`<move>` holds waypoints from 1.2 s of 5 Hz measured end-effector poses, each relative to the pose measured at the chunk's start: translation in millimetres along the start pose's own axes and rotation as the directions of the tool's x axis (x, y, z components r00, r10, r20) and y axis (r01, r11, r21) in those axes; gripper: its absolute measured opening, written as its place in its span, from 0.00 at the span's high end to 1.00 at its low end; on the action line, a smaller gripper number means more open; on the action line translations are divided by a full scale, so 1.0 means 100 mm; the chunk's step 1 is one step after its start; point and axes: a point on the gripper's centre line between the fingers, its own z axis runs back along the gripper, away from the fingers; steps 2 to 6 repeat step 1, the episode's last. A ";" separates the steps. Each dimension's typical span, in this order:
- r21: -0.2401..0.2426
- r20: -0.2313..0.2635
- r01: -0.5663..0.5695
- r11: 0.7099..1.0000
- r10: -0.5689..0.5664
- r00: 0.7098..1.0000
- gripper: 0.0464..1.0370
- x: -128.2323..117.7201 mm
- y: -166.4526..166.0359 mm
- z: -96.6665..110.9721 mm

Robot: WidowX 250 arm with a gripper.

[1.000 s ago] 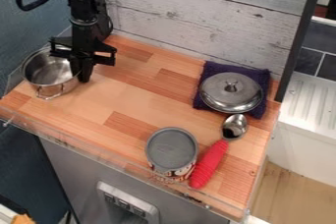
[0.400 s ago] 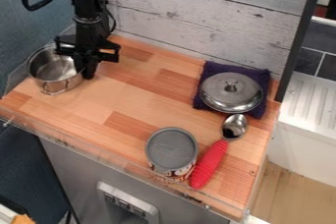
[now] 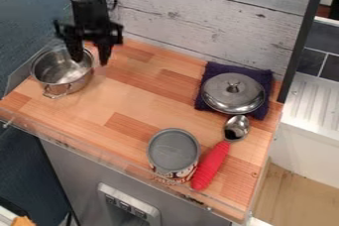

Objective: Move the silver pot to the middle left edge of the table

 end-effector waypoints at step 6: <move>-0.014 -0.014 0.080 0.997 -0.080 0.997 0.02 -0.07 -0.02 0.04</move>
